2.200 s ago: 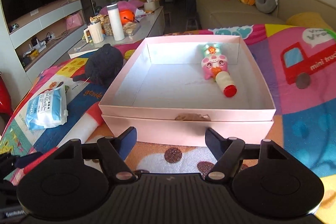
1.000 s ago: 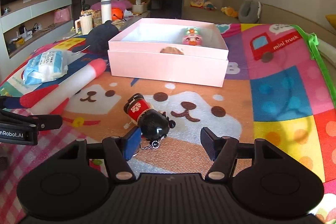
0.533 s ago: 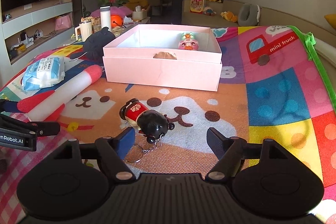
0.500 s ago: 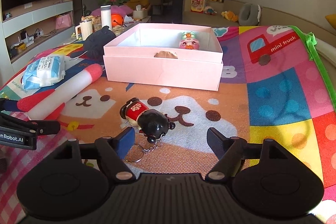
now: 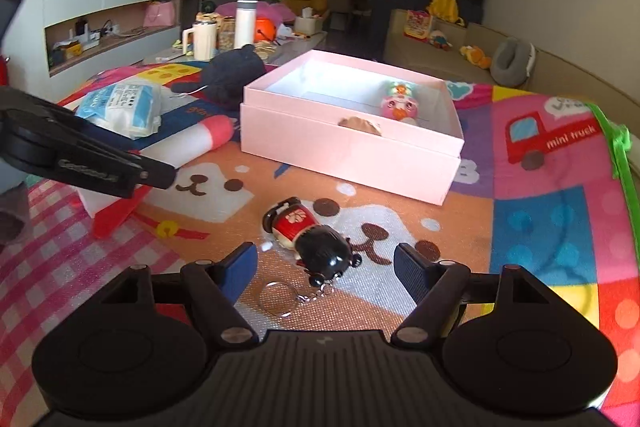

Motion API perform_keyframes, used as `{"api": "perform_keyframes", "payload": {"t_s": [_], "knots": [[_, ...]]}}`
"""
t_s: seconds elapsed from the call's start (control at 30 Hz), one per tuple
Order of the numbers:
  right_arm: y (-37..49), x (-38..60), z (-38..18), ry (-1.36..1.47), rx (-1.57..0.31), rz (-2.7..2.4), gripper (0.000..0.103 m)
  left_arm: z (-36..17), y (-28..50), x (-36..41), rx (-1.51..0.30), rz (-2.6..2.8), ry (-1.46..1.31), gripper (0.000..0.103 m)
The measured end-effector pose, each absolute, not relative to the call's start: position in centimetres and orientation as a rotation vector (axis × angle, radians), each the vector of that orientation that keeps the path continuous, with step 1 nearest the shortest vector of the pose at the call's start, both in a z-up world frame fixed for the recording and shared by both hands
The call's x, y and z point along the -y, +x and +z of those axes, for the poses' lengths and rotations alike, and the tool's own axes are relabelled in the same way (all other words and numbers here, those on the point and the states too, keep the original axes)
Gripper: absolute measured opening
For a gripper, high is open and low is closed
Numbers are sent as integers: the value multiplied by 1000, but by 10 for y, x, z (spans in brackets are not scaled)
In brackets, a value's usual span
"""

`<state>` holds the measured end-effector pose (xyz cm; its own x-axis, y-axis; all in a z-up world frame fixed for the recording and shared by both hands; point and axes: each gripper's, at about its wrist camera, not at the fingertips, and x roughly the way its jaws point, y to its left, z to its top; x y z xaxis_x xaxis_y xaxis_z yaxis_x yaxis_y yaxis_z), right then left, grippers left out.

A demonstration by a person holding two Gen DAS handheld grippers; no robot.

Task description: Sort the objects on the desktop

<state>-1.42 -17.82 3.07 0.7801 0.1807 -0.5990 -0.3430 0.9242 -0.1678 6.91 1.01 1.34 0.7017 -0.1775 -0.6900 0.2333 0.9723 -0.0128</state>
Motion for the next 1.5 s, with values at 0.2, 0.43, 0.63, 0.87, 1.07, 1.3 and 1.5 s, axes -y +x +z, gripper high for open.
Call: {"api": "perform_keyframes", "payload": {"t_s": [0.2,0.43,0.63,0.87,1.07,1.3,1.5], "knots": [[11,167,30,-339,-668,355,66,9,66,-16,-759,-221,74,38],[29,172,29,-227,-783,372,51,19,37,-19,-741,-221,85,37],[-4,183,50,-192,-765,360,51,40,-9,0,-665,-256,187,37],[-47,211,81,-121,-736,316,51,66,-56,23,-558,-300,254,37],[-68,233,110,-45,-676,288,51,90,-70,30,-458,-302,254,37],[-40,256,174,62,-530,250,51,134,-11,46,-320,-302,206,37],[44,259,217,144,-442,229,51,146,94,63,-276,-320,84,52]]}}
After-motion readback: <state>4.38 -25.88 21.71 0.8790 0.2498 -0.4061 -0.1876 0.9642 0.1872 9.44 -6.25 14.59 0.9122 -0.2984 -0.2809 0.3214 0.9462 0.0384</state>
